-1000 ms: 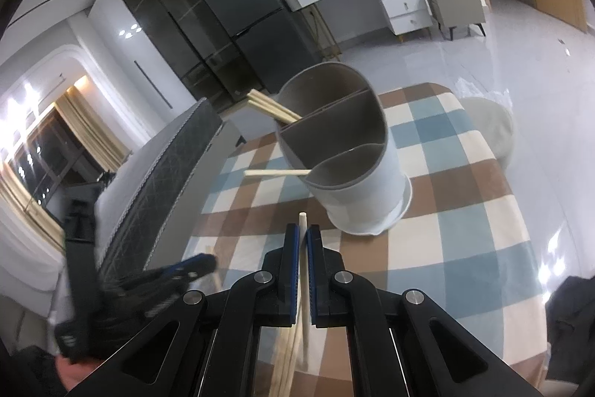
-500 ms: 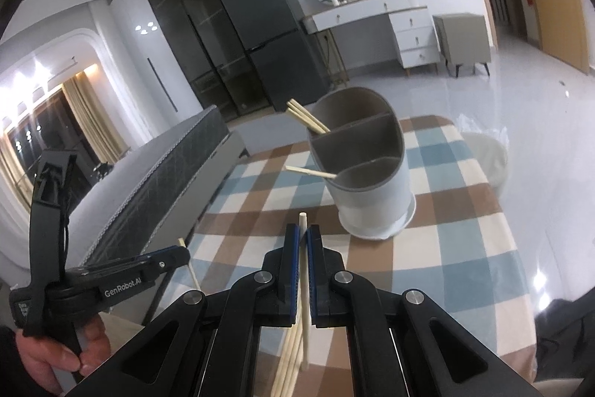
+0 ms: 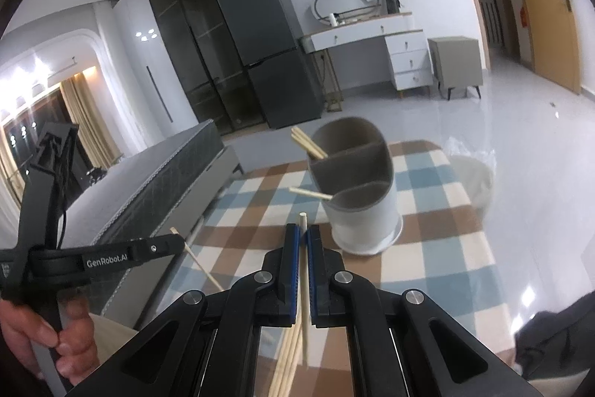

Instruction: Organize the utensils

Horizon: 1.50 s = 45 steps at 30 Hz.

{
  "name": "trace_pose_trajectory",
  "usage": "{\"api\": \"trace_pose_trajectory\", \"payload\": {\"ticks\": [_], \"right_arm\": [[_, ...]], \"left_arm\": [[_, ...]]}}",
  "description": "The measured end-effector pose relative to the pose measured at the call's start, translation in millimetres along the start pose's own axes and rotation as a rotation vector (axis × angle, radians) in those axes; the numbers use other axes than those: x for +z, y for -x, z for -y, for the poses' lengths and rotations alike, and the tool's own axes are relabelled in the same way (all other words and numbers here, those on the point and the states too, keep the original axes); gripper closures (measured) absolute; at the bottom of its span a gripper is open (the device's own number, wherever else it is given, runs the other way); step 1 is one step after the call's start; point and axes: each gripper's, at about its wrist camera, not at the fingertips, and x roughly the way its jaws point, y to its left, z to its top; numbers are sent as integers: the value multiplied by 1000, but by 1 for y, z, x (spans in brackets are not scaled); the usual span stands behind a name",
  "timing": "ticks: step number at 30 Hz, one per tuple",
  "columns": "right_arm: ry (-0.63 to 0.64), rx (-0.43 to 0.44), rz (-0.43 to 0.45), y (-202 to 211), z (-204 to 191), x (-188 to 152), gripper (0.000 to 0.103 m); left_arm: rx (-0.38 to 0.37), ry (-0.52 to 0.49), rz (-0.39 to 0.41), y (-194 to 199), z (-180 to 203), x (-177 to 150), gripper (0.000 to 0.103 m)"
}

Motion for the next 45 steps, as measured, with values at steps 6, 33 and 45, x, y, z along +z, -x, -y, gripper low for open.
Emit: {"api": "trace_pose_trajectory", "payload": {"ticks": [6,33,45], "right_arm": [[21,-11,-3,-1,4,12,99],[-37,100,-122,-49,22,16,99],[-128,110,-192,-67,47,14,99]], "left_arm": [[-46,-22,5,4,14,15,103],[76,277,-301,-146,-92,41,59],[268,202,-381,-238,-79,69,60]]}}
